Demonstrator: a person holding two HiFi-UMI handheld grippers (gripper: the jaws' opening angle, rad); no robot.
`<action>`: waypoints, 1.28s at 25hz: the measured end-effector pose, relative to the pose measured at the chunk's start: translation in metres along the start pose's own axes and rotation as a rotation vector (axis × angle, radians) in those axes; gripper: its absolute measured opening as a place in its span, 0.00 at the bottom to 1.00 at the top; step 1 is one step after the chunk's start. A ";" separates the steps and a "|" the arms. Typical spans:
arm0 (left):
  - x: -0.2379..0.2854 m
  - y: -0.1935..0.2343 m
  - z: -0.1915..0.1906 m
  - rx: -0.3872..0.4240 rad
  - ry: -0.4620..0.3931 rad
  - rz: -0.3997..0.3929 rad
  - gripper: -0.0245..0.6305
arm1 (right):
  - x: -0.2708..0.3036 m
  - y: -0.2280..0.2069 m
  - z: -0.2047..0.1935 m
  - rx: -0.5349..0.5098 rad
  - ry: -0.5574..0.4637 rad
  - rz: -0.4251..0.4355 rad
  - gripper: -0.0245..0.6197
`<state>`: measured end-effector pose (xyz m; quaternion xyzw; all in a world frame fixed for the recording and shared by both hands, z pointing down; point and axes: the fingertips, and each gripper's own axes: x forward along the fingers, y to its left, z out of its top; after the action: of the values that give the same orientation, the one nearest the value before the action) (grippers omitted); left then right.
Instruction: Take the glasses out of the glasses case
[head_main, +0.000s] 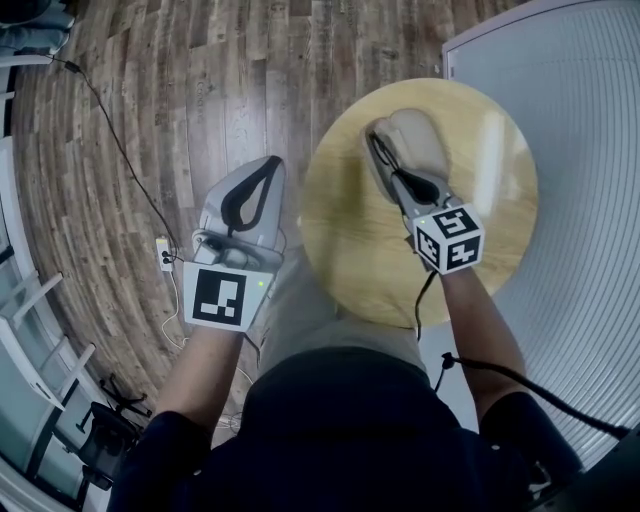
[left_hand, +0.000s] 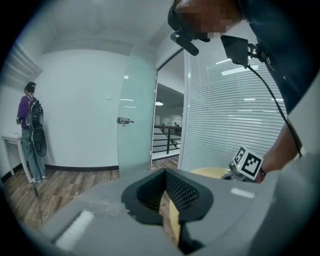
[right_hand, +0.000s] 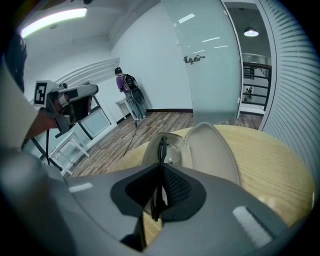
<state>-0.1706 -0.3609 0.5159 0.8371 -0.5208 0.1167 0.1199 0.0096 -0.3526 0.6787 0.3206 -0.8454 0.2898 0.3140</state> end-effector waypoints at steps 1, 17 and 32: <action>0.000 -0.001 0.002 0.002 -0.005 0.000 0.05 | -0.003 0.000 0.001 0.000 -0.005 -0.002 0.09; -0.018 -0.022 0.047 0.043 -0.074 -0.025 0.05 | -0.046 0.014 0.033 -0.031 -0.091 -0.031 0.09; -0.059 -0.041 0.073 0.090 -0.120 -0.050 0.05 | -0.109 0.038 0.055 -0.042 -0.197 -0.093 0.09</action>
<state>-0.1535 -0.3172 0.4249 0.8600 -0.5001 0.0867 0.0535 0.0281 -0.3273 0.5547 0.3799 -0.8622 0.2242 0.2491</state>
